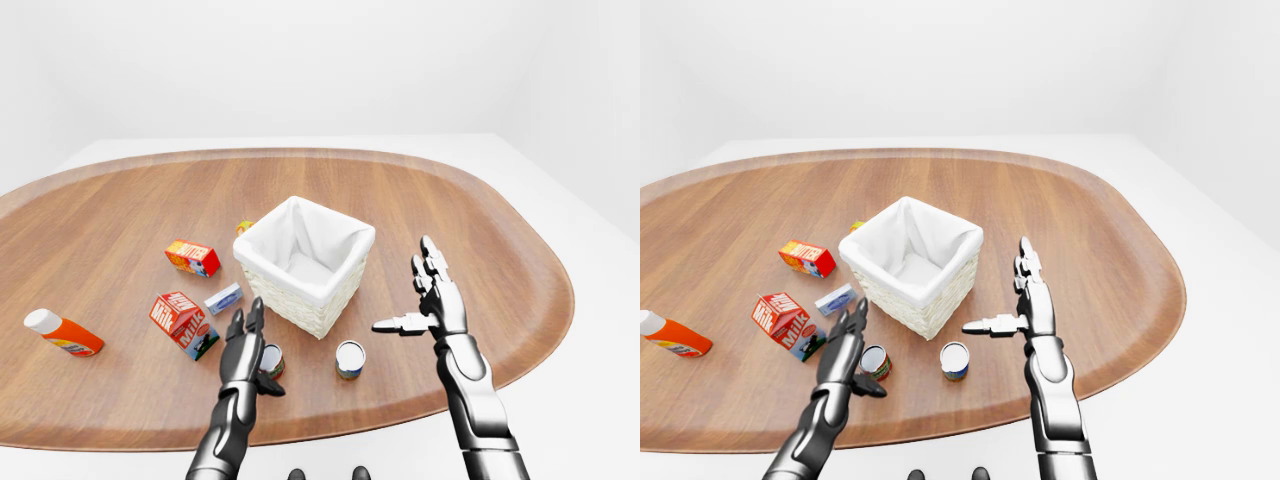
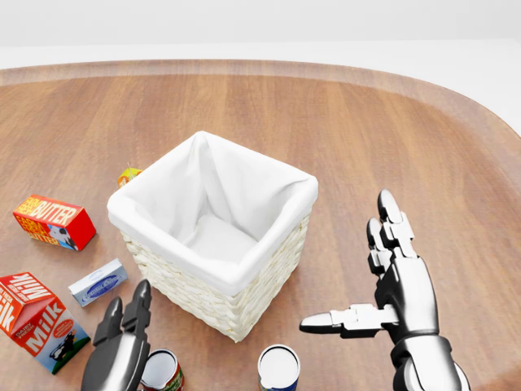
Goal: Pick up the tomato sauce, and put it in the basket.
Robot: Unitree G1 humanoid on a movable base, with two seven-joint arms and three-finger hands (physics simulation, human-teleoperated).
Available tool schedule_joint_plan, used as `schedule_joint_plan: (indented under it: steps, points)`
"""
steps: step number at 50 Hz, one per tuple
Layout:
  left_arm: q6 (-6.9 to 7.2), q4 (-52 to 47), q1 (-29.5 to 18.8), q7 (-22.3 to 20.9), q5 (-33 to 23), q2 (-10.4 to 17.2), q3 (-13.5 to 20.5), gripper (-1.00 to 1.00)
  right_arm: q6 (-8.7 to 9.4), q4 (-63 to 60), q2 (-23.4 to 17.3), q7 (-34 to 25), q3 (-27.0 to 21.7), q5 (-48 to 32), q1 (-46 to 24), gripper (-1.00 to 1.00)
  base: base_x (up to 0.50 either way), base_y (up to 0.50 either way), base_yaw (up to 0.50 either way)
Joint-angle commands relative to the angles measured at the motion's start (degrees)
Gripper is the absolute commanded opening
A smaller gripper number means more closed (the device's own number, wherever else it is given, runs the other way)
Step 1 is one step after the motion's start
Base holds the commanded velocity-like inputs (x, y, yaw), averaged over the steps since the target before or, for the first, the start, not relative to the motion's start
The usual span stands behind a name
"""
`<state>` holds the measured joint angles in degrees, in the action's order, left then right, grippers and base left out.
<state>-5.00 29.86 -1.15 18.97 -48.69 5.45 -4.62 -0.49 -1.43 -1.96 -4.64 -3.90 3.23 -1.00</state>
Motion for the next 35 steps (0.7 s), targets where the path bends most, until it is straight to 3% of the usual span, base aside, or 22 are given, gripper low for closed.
schedule_joint_plan:
  steps: [1, 25, 35]
  points:
    - [0.0, 0.87, 0.01, 0.6, -0.19, 0.12, -0.04, 1.0, 0.28, -0.34, 0.01, 0.03, 0.03, -0.02, 0.07, 1.0, 0.0, 0.0, 0.0]
    - [0.0, 11.98, -5.93, 4.51, 0.04, 0.74, 0.18, 1.0, 0.31, -0.36, 0.02, 0.02, 0.02, -0.05, 0.07, 1.0, 0.0, 0.0, 0.0]
    - [0.0, 12.89, -6.14, 5.1, -0.22, 0.78, -0.02, 1.0, -0.82, 1.42, 0.0, 0.07, 0.07, -0.14, -0.52, 1.0, 0.0, 0.0, 0.0]
